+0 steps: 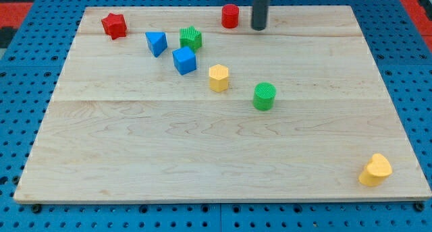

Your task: Touch the right of the blue cube

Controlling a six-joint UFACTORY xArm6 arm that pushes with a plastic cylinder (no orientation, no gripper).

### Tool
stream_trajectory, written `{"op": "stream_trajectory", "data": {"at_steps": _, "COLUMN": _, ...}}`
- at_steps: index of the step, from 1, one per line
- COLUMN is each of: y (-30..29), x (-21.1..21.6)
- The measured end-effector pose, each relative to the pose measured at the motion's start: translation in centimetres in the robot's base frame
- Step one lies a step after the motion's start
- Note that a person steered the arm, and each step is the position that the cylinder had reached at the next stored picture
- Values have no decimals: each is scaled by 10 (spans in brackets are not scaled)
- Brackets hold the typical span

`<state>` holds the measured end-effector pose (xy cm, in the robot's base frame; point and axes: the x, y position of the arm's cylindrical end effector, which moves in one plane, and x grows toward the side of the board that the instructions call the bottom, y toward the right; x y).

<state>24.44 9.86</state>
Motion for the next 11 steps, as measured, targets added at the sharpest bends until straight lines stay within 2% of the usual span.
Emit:
{"op": "stream_trajectory", "data": {"at_steps": 1, "y": -13, "x": -41}}
{"op": "stream_trajectory", "data": {"at_steps": 2, "y": -75, "x": -43}}
{"op": "stream_trajectory", "data": {"at_steps": 3, "y": -114, "x": -33}}
{"op": "stream_trajectory", "data": {"at_steps": 4, "y": -74, "x": -34}}
{"op": "stream_trajectory", "data": {"at_steps": 5, "y": -50, "x": 1}}
{"op": "stream_trajectory", "data": {"at_steps": 6, "y": -64, "x": 24}}
{"op": "stream_trajectory", "data": {"at_steps": 9, "y": -94, "x": 27}}
{"op": "stream_trajectory", "data": {"at_steps": 10, "y": -99, "x": 66}}
{"op": "stream_trajectory", "data": {"at_steps": 11, "y": -128, "x": 94}}
